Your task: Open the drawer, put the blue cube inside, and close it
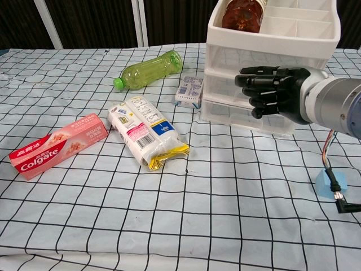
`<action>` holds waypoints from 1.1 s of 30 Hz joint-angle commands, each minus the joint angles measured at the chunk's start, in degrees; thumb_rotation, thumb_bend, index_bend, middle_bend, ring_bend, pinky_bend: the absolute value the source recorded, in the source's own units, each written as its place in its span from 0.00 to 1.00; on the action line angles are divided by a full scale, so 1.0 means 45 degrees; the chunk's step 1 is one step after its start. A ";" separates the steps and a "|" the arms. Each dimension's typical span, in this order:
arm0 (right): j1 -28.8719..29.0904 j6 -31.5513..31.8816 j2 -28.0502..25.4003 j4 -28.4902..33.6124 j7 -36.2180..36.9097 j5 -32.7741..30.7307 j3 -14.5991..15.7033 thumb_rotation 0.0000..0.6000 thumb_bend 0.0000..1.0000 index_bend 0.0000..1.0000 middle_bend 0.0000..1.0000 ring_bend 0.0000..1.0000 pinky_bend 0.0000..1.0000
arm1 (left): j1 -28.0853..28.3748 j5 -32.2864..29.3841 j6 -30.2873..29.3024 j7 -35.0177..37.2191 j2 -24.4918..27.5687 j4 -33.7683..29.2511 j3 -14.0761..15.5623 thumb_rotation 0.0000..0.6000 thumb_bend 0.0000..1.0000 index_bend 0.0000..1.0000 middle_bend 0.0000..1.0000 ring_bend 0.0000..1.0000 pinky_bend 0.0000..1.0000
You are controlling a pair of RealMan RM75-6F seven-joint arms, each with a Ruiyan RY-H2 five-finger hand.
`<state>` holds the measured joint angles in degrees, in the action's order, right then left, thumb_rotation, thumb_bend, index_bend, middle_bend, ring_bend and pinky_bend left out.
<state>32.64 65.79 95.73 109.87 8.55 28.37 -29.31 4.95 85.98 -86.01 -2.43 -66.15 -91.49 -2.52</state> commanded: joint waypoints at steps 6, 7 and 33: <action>0.0019 -0.0068 -0.0020 0.0015 0.0004 -0.0120 -0.0076 1.00 0.42 0.16 0.85 0.85 0.77 | -0.0007 0.0010 -0.0013 -0.0013 -0.0004 -0.0006 0.0007 1.00 0.02 0.00 0.00 0.00 0.00; 0.0026 -0.0074 -0.0027 0.0019 -0.0007 -0.0123 -0.0084 1.00 0.42 0.16 0.85 0.85 0.77 | -0.0013 0.0015 -0.0027 -0.0020 -0.0005 -0.0004 0.0007 1.00 0.02 0.00 0.00 0.00 0.00; 0.0048 -0.0245 -0.0119 0.0048 0.0092 -0.0403 -0.0266 1.00 0.42 0.16 0.85 0.85 0.77 | -0.0017 0.0008 -0.0014 -0.0023 -0.0005 -0.0009 0.0014 1.00 0.02 0.00 0.00 0.00 0.00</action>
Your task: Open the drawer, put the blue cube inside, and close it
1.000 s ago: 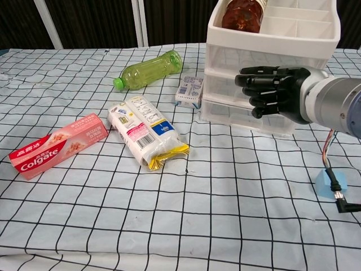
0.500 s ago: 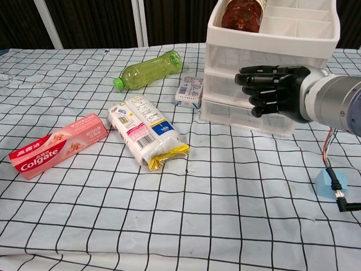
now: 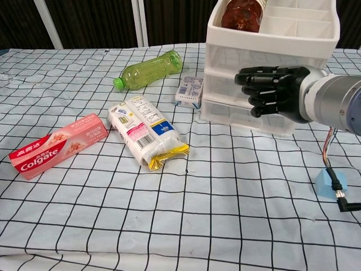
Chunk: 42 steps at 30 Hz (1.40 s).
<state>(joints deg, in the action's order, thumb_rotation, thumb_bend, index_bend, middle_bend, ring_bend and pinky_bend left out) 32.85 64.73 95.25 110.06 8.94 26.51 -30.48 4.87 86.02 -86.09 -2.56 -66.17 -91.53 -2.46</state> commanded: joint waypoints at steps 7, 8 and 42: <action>0.0000 -0.0156 -0.0063 0.0071 0.0107 -0.0080 -0.0061 1.00 0.43 0.20 0.85 0.85 0.77 | 0.0001 0.0000 0.0005 -0.0008 -0.0002 0.0000 0.0002 1.00 0.02 0.00 0.00 0.00 0.00; -0.0001 -0.0174 -0.0071 0.0084 0.0116 -0.0091 -0.0060 1.00 0.43 0.20 0.85 0.85 0.77 | 0.0000 -0.0003 0.0005 -0.0004 -0.0002 -0.0002 0.0002 1.00 0.02 0.00 0.00 0.00 0.00; -0.0568 -0.0243 -0.0428 0.1449 0.0077 0.0908 0.1389 1.00 0.43 0.08 0.85 0.85 0.77 | 0.0007 0.0043 0.0013 -0.0021 -0.0007 0.0008 0.0024 1.00 0.02 0.00 0.00 0.00 0.00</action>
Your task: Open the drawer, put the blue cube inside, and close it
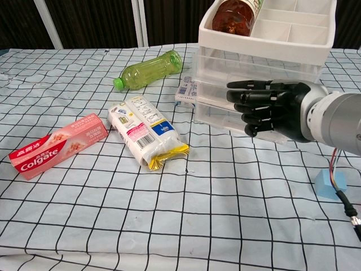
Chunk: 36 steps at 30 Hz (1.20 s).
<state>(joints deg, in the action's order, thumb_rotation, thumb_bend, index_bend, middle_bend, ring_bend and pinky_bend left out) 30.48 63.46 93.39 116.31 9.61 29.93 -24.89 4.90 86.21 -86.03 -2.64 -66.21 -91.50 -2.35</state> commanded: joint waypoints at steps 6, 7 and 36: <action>-0.0123 0.0106 -0.0099 0.0273 -0.0297 0.0726 0.0528 1.00 0.43 0.00 0.84 0.85 0.77 | 0.0002 0.0018 -0.0012 -0.0019 -0.0006 0.0012 0.0001 1.00 0.02 0.00 0.00 0.00 0.00; -0.0146 0.0123 -0.0110 0.0320 -0.0303 0.0798 0.0571 1.00 0.43 0.00 0.84 0.85 0.77 | 0.0003 0.0021 -0.0017 -0.0016 -0.0008 0.0015 -0.0003 1.00 0.02 0.00 0.00 0.00 0.00; -0.0330 0.2756 -0.1912 0.2115 -0.4459 0.3618 0.1832 1.00 0.43 0.15 0.84 0.85 0.77 | -0.0063 0.0928 -0.1025 0.0926 -0.0213 0.0610 -0.0108 1.00 0.02 0.00 0.00 0.00 0.00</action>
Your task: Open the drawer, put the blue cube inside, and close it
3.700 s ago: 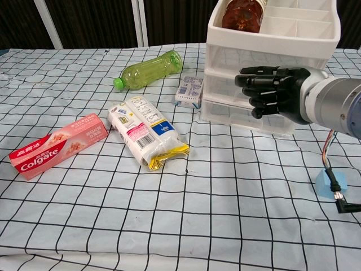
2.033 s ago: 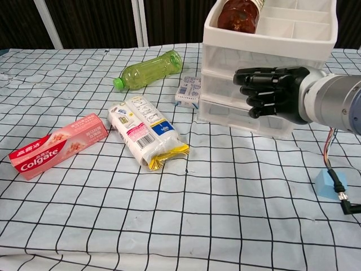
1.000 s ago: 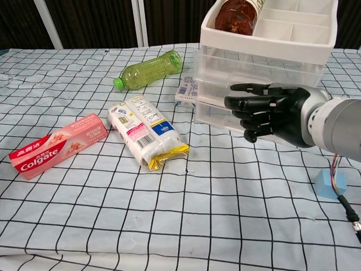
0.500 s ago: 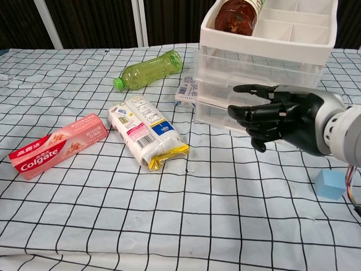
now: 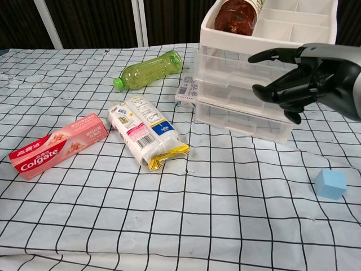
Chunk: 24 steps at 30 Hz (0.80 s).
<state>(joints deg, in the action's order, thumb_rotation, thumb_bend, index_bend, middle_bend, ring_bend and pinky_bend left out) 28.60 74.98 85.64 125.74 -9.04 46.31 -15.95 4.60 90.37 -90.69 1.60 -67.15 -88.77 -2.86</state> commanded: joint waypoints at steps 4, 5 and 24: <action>0.0194 0.0348 -0.0431 0.0003 -0.0643 -0.0564 -0.0482 1.00 0.43 0.15 0.84 0.85 0.77 | 0.0004 -0.0025 0.0017 -0.0008 -0.0010 -0.0013 -0.0002 1.00 0.02 0.00 0.00 0.00 0.00; 0.0212 0.0330 -0.0489 0.0031 -0.0645 -0.0768 -0.0573 1.00 0.43 0.15 0.84 0.85 0.77 | 0.0003 -0.0035 0.0021 -0.0007 -0.0010 -0.0019 -0.0003 1.00 0.02 0.00 0.00 0.00 0.00; 0.0426 -0.0058 -0.0934 0.0268 -0.0862 -0.2313 -0.0660 1.00 0.43 0.37 0.84 0.85 0.77 | 0.0013 -0.0012 0.0100 -0.0114 -0.0033 -0.0053 0.0068 1.00 0.02 0.00 0.00 0.00 0.00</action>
<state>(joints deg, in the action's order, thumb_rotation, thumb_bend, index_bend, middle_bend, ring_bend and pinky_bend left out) 30.52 74.76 81.46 126.83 -12.99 35.84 -18.98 4.66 90.32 -90.23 1.10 -67.29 -89.01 -2.55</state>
